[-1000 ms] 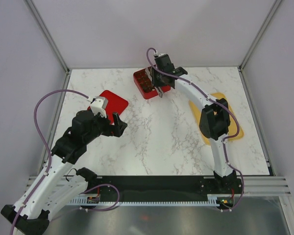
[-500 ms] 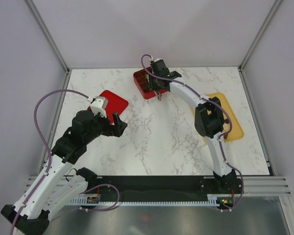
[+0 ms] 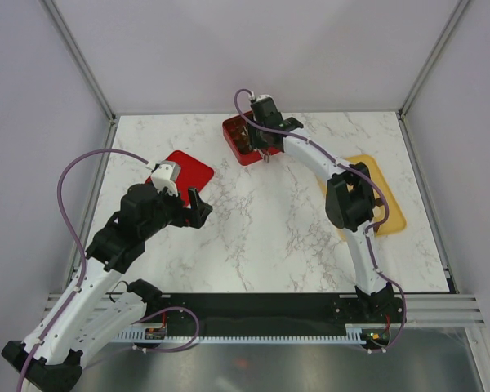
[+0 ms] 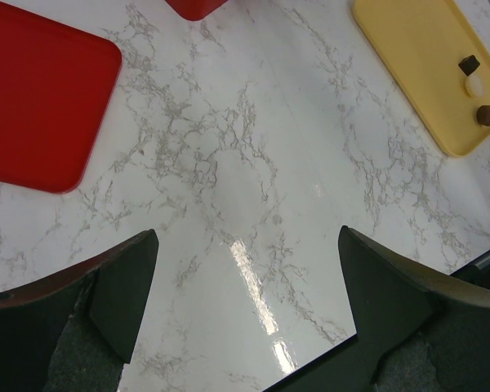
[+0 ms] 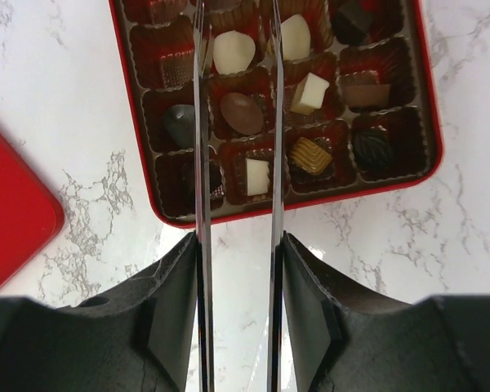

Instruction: Pack the chocolate

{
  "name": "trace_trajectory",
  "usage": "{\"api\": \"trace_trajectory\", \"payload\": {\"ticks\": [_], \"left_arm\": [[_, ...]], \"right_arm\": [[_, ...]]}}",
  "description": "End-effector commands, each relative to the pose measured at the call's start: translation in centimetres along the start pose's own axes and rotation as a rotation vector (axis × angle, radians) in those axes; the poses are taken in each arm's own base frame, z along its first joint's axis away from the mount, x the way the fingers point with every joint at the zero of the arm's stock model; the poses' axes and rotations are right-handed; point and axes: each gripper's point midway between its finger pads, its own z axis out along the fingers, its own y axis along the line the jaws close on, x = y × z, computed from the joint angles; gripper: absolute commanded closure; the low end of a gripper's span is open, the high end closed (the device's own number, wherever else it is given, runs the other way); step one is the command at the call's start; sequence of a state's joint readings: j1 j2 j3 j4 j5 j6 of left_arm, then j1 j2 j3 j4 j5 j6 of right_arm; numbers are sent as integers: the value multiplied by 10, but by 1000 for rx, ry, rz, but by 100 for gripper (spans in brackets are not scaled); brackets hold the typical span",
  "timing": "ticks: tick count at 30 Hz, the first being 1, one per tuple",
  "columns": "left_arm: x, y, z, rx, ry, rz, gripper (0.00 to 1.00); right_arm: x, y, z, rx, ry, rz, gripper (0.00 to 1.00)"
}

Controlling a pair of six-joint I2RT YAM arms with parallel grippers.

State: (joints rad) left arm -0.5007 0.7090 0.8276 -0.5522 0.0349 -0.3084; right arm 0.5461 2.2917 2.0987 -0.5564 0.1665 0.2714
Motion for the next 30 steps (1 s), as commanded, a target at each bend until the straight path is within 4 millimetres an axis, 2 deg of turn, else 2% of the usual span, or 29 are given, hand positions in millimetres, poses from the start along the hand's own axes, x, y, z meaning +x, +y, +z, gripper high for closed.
{"api": "trace_trajectory", "payload": {"ticks": [1, 2, 3, 4, 5, 6, 7, 8, 9, 10, 11, 12, 13, 14, 15, 16, 17, 18, 19, 20, 21, 23, 25, 26, 30], "left_arm": [[-6, 2, -1, -5, -17, 38, 0], [-6, 1, -1, -2, -19, 37, 0], [-6, 1, -2, 1, -18, 37, 0], [-7, 0, -2, 2, -23, 38, 0], [-6, 1, -2, 1, -20, 38, 0], [-7, 0, -2, 3, -21, 38, 0], [-7, 0, -2, 3, -22, 38, 0], [-7, 0, -3, 5, -23, 38, 0], [-7, 0, -3, 4, -24, 38, 0], [-8, 0, -3, 6, -26, 39, 0], [-7, -1, -3, 7, -24, 38, 0], [-8, -1, -4, 10, -28, 39, 0], [-7, -1, -4, 11, -25, 37, 0], [-8, -2, -4, 13, -29, 39, 0], [-7, -2, -4, 15, -25, 39, 0], [-7, -2, -4, 15, -24, 39, 0], [-7, -2, -4, 15, -24, 39, 0], [-7, -2, -4, 17, -25, 37, 0], [-7, -3, -4, 18, -24, 37, 0], [-8, -3, -4, 19, -26, 37, 0], [-7, -3, -4, 21, -23, 36, 0], [-7, -5, -3, 29, -21, 36, 0], [-7, -5, -3, 31, -19, 36, 0], [-8, -5, -4, 31, -24, 36, 0], [-7, -5, -3, 33, -23, 36, 0]], "right_arm": [[-83, -5, -77, 12, -227, 13, 50], [-82, -8, -83, 19, -226, -1, 50], [-94, -12, -105, 24, -261, 3, 51], [-97, -15, -116, 36, -272, 3, 51], [-90, -21, -122, 57, -252, -3, 51], [-97, -29, -144, 78, -279, 4, 52], [-94, -33, -153, 90, -276, 4, 52], [-76, -43, -154, 123, -225, -6, 52], [-77, -52, -176, 153, -241, 14, 52], [-69, -61, -182, 180, -224, 21, 52], [-40, -73, -181, 213, -148, 14, 52], [-37, -88, -201, 236, -157, 46, 52], [-26, -98, -207, 255, -137, 84, 52], [8, -110, -205, 267, -47, 99, 52], [12, -132, -224, 281, -55, 158, 52], [26, -142, -230, 288, -30, 203, 52], [51, -153, -243, 294, 14, 229, 52], [63, -174, -250, 336, 31, 268, 52], [74, -183, -256, 360, 43, 287, 52], [99, -192, -260, 388, 105, 293, 52], [107, -206, -273, 421, 104, 324, 52], [140, -216, -281, 455, 193, 343, 52], [158, -224, -288, 453, 232, 383, 52], [174, -224, -289, 455, 275, 389, 52], [197, -230, -295, 480, 298, 440, 50]]}}
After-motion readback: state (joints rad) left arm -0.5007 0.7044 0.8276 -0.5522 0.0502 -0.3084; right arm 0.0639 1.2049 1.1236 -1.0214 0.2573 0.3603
